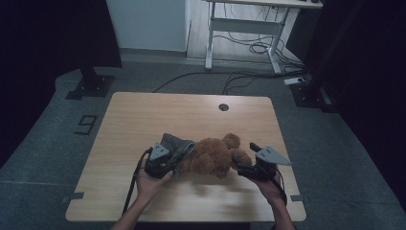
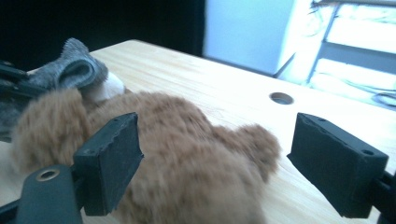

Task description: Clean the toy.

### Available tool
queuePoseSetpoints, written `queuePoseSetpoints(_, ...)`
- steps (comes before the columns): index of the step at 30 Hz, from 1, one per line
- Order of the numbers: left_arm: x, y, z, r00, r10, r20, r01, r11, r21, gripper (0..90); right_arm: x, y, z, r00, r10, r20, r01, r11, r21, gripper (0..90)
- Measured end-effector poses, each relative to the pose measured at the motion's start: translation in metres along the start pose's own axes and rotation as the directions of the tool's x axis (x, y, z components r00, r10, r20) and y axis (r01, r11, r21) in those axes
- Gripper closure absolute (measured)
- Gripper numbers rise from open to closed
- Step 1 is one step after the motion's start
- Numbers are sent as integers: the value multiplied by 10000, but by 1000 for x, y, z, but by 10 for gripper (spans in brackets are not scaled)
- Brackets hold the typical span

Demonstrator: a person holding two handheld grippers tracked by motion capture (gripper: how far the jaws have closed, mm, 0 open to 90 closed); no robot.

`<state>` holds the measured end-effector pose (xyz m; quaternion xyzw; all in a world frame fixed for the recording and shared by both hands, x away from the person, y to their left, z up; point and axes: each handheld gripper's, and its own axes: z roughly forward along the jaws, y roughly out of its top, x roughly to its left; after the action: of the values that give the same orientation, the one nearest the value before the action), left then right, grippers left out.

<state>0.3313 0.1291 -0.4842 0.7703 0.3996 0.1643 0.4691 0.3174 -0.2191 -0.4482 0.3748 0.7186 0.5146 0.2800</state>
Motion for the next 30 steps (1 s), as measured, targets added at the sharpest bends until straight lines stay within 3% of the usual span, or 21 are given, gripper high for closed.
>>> queuePoseSetpoints(2, 1, -1, -1, 9999, -107, 91, 108, 9999, -38, 758, 2, 3, 17, 9984, 17, -570, 22, 9976, 694, 158)
queuePoseSetpoints(6, 3, -6, -4, 9993, -253, 265, 255, 9997, -67, 758, 10, -11, 49, 9938, -144, -1103, 354, 9808, 1916, 162)
queuePoseSetpoints(10, 4, -12, -6, 9971, -483, 596, 490, 9988, -94, 760, 14, -35, 58, 9876, 101, -1564, 279, 9706, 2391, 231)
queuePoseSetpoints(13, 1, -16, -8, 9959, -480, 763, 488, 9988, -89, 761, 16, -45, 54, 9864, 139, -1639, 277, 9682, 2486, 340)
queuePoseSetpoints(16, -1, -20, -12, 9901, -716, 1205, 721, 9974, 2, 761, 17, -57, 50, 9828, 181, -1836, 291, 9676, 2510, 437)
queuePoseSetpoints(18, -4, -23, -16, 9875, -768, 1379, 770, 9970, 35, 760, 18, -64, 47, 9807, 290, -1933, 198, 9691, 2458, 476)
queuePoseSetpoints(21, -6, -22, -25, 9826, -877, 1638, 875, 9961, 84, 759, 23, -71, 41, 9814, -50, -1921, 513, 9702, 2369, 502)
queuePoseSetpoints(23, -6, -14, -31, 9835, -862, 1590, 890, 9960, -104, 758, 25, -76, 39, 9820, -143, -1884, 577, 9722, 2268, 511)
queuePoseSetpoints(27, -1, 15, -34, 9893, -939, 1118, 1031, 9915, -796, 749, 28, -79, 39, 9854, -378, -1659, 747, 9721, 2224, 521)
queuePoseSetpoints(29, 2, 28, -24, 9898, -1061, 956, 1132, 9909, -727, 745, 32, -80, 41, 9868, -650, -1482, 971, 9704, 2210, 529)
queuePoseSetpoints(30, 3, 33, -15, 9909, -1051, 841, 1091, 9930, -448, 744, 33, -80, 42, 9874, -763, -1387, 1060, 9694, 2214, 532)
